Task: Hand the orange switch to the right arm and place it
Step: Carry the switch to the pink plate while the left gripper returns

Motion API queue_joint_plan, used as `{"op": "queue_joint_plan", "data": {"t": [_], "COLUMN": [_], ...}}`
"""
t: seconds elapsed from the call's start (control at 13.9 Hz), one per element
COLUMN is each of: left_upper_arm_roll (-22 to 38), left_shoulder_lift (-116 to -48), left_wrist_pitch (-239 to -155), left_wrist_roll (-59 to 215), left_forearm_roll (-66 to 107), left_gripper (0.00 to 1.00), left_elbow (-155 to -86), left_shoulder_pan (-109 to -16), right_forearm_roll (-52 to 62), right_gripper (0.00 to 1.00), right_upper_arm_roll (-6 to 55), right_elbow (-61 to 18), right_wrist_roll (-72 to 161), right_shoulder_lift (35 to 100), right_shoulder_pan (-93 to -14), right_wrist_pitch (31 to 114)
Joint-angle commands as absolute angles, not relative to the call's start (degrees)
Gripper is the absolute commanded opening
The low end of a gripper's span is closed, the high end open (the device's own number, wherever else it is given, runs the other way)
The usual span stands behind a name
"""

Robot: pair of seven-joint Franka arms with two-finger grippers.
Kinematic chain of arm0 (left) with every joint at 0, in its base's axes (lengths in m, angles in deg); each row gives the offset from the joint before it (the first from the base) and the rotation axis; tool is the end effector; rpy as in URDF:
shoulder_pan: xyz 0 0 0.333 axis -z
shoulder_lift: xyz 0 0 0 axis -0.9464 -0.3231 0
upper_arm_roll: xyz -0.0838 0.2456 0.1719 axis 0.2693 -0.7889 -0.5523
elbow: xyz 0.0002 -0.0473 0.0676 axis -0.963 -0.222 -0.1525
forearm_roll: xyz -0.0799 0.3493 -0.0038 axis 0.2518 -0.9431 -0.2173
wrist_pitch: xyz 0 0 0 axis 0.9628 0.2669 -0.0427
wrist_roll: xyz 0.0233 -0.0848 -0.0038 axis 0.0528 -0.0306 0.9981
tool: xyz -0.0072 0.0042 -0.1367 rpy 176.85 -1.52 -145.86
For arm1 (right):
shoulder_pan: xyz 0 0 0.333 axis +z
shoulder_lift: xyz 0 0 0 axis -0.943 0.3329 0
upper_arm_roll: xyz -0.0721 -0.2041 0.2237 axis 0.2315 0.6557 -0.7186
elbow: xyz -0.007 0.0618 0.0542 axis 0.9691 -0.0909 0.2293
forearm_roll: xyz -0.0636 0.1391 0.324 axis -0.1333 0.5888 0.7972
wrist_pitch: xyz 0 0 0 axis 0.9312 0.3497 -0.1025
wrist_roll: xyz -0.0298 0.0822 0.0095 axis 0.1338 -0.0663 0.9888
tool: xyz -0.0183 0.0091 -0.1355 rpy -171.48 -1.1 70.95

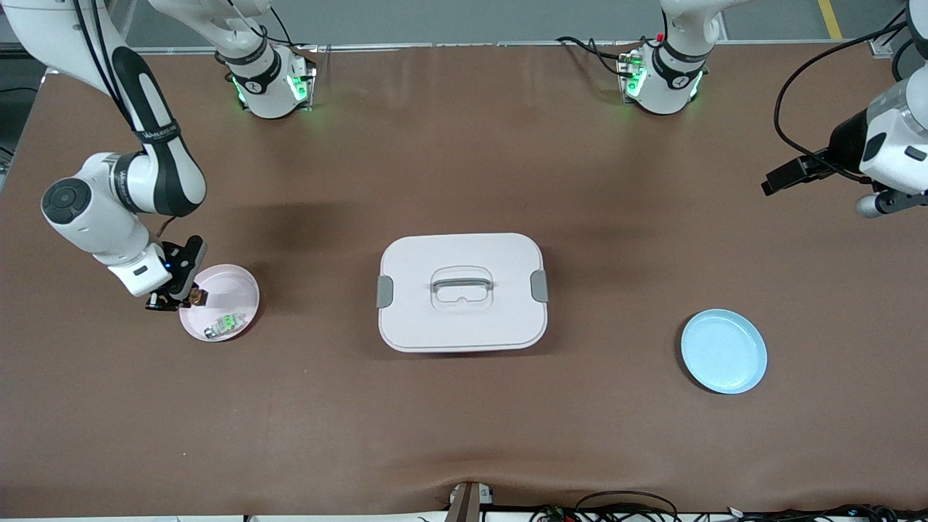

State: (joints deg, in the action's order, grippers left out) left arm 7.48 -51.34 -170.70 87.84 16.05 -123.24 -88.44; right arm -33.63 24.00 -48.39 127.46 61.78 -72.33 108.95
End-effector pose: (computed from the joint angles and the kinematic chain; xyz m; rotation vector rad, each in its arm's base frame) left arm 0.4841 -0.0222 0.5433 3.0705 0.4379 -0.1811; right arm 0.5505 -0.0625 0.2508 2.2445 1.9976 0.1069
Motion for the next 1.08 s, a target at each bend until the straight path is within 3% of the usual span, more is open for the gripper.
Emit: {"op": "queue_joint_plan", "data": {"t": [0.0,0.29,0.65,1.01], "left_upper_arm_roll": [7.83,7.74,7.92,8.8], "left_shoulder_lift": [-50.23,-52.78,-53.57,-53.92], "left_wrist_pitch": [-172.22,-171.96,-171.87,-171.78], "left_wrist_roll": [85.76,75.31,72.84,72.92], "left_forearm_roll": [15.19,15.19,12.48,11.84], "left_gripper": [1.0,1.0,1.0,1.0], "left_elbow": [-123.33,-118.23,-114.88,-114.27], "left_shoulder_pan": [-88.82,-89.08,-88.38,-86.98], "right_forearm_roll": [-33.77,-29.13,-12.17,-11.18], "right_gripper": [0.0,0.0,0.0,0.0], "right_upper_arm_roll": [22.33,19.61,17.67,17.84], "right_elbow": [-48.52,-49.92,-50.19,-50.1], "right_wrist_roll": [128.61,130.27,147.56,148.91], "right_shoulder_lift": [63.65,64.1,65.67,66.64], "right_shoulder_pan": [-74.77,-76.08,-78.73,-78.29], "right_wrist_pitch": [111.07,111.86,111.78,112.92]}}
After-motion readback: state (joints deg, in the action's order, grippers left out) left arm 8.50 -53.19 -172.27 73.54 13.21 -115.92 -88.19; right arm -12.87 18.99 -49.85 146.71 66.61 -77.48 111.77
